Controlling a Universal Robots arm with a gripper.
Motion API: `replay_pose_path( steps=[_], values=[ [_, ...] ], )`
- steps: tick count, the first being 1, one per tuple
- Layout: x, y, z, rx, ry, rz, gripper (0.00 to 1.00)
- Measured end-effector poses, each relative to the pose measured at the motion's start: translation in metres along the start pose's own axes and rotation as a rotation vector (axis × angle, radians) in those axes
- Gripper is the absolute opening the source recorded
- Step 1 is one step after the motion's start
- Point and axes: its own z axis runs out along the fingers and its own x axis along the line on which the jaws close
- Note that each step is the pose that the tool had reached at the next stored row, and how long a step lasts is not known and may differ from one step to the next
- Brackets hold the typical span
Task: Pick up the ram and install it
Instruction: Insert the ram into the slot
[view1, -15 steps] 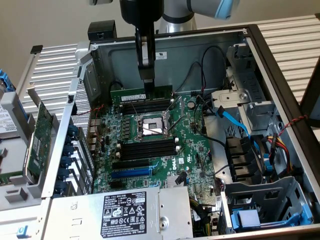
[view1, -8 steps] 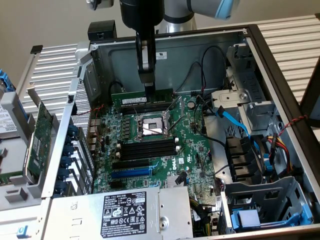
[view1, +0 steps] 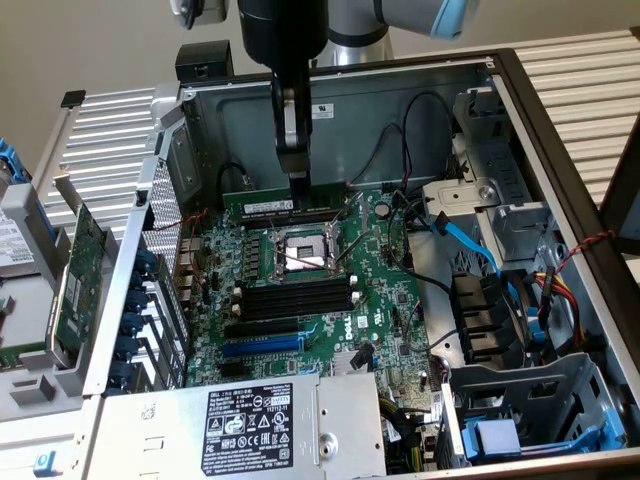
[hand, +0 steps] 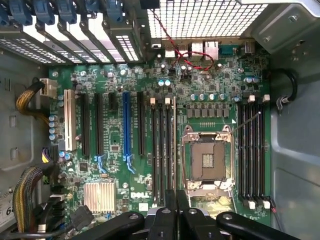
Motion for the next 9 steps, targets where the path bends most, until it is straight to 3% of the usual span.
replay_pose_path(
  steps=[4, 9],
  values=[
    [0.000, 0.0000, 0.0029, 0.0017, -0.0001, -0.005, 0.12],
    [0.000, 0.0005, 0.0106, 0.0082, -0.0005, -0.005, 0.12]
  ],
)
